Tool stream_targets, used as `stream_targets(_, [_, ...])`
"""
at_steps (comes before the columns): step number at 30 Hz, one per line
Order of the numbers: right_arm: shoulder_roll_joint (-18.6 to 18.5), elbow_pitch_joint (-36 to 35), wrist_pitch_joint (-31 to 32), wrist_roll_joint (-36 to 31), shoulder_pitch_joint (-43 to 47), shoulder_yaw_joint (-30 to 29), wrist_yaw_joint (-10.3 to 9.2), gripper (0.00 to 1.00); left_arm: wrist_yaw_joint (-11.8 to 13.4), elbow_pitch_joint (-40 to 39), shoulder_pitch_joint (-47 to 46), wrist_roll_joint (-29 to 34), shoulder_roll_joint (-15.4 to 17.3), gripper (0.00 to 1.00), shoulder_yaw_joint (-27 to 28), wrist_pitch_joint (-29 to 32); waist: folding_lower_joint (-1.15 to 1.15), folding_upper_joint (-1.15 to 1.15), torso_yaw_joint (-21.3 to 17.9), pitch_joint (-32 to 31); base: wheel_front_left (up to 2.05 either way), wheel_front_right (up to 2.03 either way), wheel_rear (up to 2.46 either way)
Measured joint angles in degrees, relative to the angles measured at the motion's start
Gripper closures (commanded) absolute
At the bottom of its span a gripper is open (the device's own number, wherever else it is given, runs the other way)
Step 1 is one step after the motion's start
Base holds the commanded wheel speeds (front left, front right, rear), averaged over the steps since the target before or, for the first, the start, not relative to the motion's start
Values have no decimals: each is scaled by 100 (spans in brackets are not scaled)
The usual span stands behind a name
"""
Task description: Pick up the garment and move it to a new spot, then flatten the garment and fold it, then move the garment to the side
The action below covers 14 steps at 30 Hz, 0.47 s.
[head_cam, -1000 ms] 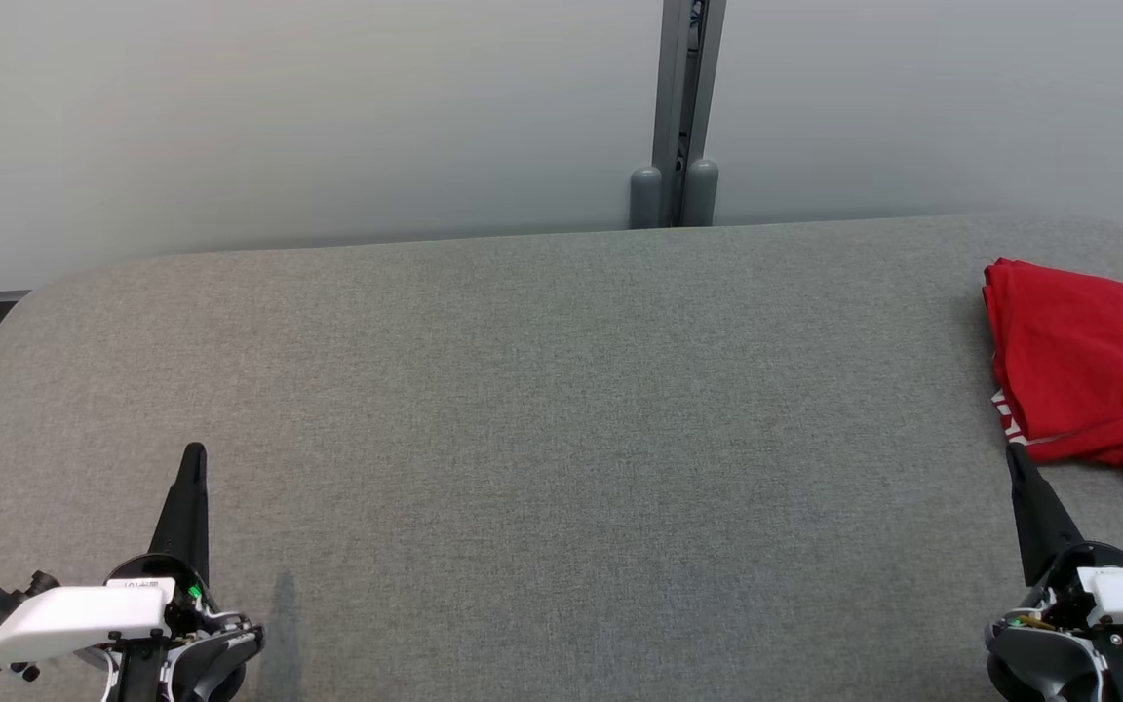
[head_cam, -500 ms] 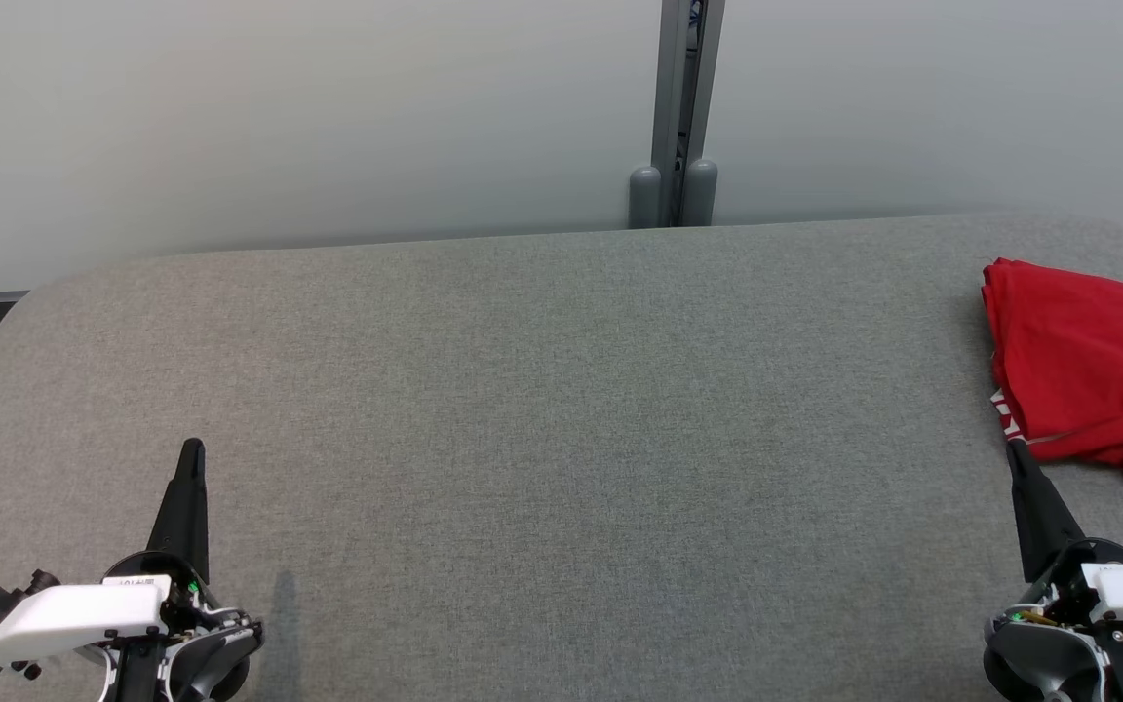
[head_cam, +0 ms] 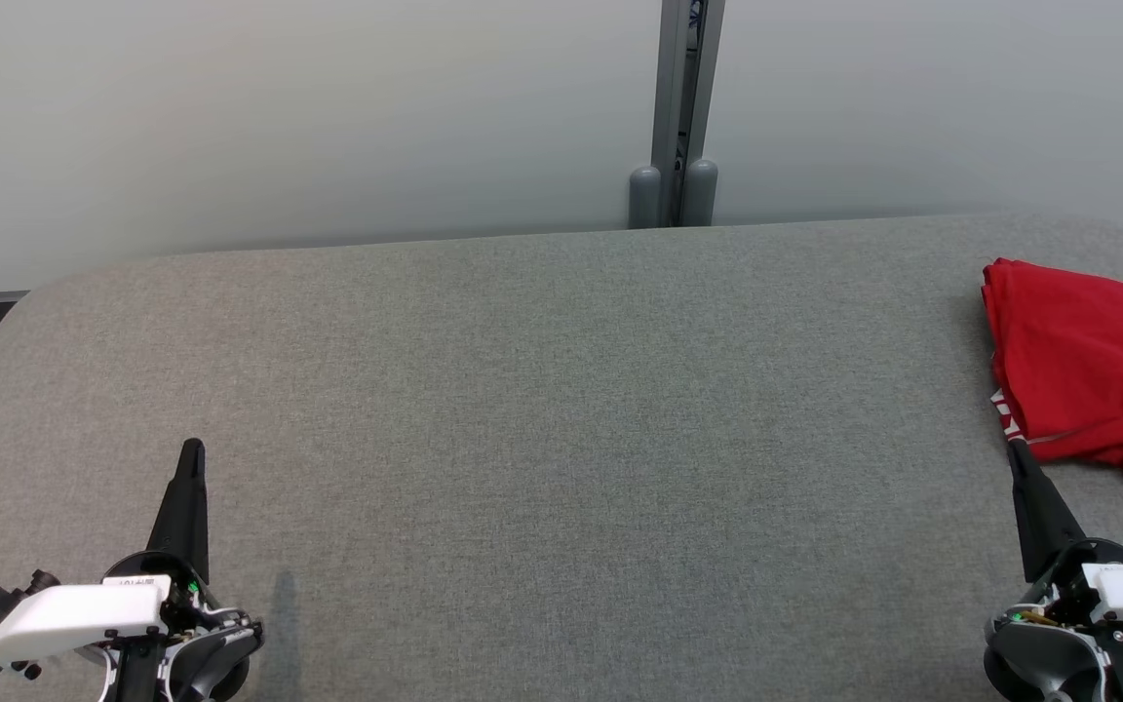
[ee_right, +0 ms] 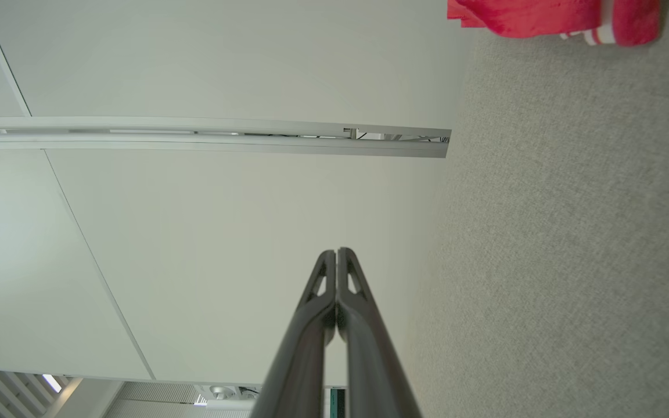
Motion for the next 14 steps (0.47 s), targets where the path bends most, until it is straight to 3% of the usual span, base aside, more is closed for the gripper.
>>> stream_targets(14, [11,0,16,-8,0,-16,-1,100,0,0,0,0,0,100,0,0,0,0,0,0,0,0,0])
